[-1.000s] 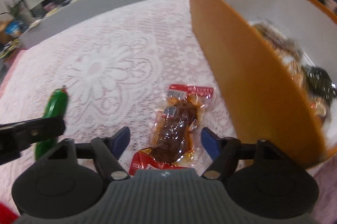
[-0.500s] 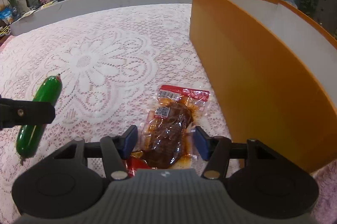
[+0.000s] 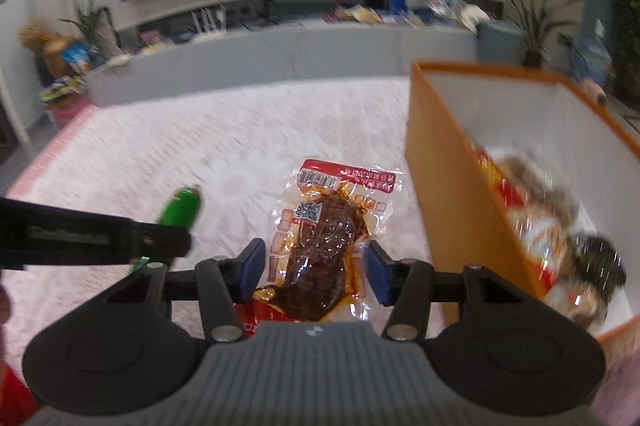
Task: Organize snacks
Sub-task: 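Lift both held snacks and carry them over the orange box, then open both tools to drop the sausage stick and meat snack into the box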
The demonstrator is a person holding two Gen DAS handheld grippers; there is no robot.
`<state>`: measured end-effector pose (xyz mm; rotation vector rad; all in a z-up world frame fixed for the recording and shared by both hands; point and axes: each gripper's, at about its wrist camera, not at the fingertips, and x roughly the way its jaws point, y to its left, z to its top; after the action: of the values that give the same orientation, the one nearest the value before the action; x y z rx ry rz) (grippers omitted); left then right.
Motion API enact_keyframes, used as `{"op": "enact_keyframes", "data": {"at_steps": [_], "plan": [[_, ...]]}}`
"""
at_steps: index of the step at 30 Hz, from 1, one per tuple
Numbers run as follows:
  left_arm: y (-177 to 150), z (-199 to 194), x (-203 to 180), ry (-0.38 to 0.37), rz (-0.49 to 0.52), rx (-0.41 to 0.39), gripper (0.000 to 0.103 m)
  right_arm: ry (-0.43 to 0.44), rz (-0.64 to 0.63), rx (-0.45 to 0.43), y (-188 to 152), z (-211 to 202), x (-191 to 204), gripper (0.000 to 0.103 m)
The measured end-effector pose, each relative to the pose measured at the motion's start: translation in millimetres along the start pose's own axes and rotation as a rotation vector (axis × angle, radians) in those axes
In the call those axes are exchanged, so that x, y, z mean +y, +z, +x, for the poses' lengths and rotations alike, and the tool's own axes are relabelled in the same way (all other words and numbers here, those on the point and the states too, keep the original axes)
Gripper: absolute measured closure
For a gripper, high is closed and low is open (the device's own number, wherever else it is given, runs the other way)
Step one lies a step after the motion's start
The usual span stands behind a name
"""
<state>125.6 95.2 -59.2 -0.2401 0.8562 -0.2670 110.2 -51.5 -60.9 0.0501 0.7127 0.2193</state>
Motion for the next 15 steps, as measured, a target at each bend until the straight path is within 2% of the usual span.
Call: {"op": "enact_keyframes", "data": {"at_steps": [4, 7, 10, 15], "plan": [[16.5, -6.6, -25.1, -0.058, 0.023, -0.023, 0.079, 0.07, -0.022, -0.017, 22.5, -20.1, -17.1, 0.05], [30.8, -7.6, -53.6, -0.095, 0.084, -0.043, 0.079, 0.101, -0.045, -0.002, 38.4, -31.0, -41.8, 0.05], [43.5, -1.5, -87.0, -0.124, 0.16, -0.055, 0.079, 0.09, -0.101, 0.009, 49.8, -41.2, -72.3, 0.05], [58.1, 25.5, -144.8, -0.16, 0.276, -0.037, 0.079, 0.011, -0.199, 0.073, 60.7, -46.9, -130.9, 0.05]]}}
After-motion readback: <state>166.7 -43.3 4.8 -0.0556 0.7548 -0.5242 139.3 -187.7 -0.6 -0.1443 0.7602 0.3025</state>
